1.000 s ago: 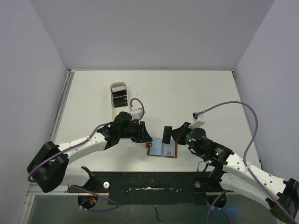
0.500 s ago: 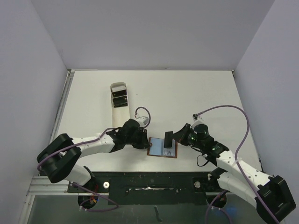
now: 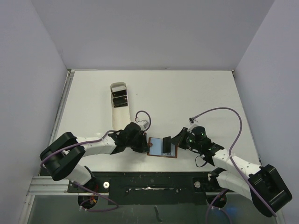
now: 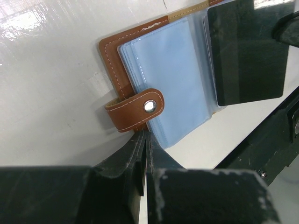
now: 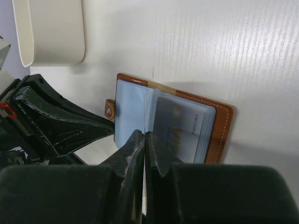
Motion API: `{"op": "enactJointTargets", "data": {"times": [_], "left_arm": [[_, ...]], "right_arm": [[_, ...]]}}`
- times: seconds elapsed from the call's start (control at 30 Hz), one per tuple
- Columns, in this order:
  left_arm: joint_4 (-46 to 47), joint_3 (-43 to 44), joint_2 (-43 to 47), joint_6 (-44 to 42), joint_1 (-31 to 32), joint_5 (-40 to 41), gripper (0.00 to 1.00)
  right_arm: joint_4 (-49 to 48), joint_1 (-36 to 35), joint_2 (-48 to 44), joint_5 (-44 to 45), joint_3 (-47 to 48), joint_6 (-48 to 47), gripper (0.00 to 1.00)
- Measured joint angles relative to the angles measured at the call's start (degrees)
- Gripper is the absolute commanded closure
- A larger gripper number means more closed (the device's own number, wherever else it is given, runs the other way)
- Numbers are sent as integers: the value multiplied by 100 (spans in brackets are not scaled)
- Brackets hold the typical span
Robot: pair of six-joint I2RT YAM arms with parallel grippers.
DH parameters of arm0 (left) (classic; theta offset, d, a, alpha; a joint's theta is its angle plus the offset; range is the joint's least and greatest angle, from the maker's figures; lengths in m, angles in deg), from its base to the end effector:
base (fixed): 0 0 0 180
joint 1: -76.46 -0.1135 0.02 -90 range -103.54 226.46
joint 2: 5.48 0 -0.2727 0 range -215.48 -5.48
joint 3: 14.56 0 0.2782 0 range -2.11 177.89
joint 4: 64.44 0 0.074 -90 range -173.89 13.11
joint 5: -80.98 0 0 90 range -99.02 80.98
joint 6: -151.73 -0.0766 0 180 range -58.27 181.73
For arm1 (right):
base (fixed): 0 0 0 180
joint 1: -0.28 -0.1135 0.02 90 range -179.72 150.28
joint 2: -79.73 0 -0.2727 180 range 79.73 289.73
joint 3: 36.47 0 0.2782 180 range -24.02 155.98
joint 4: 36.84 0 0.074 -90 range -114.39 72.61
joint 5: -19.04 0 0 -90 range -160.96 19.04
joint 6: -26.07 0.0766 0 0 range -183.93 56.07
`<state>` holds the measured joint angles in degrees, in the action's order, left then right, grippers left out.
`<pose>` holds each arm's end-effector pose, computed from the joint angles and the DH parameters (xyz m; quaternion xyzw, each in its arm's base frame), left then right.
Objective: Put the credit cards into the card holder
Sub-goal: Insert the credit card into the card holder.
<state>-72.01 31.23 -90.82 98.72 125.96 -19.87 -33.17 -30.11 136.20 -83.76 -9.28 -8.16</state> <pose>0.1929 -0.2481 0.0988 0.1353 0.9174 -0.3134 0.2048 0.1957 0.1344 0.1239 0.1399 0.8635 0.3957 0.2797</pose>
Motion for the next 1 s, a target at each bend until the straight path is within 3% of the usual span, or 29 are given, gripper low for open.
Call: {"op": "enactJointTargets", "data": {"times": [1.0], "left_arm": [[223,-59,-63,0,2,0,99]], "right_arm": [[-1281,160,997,-483,-339,166,100]]}}
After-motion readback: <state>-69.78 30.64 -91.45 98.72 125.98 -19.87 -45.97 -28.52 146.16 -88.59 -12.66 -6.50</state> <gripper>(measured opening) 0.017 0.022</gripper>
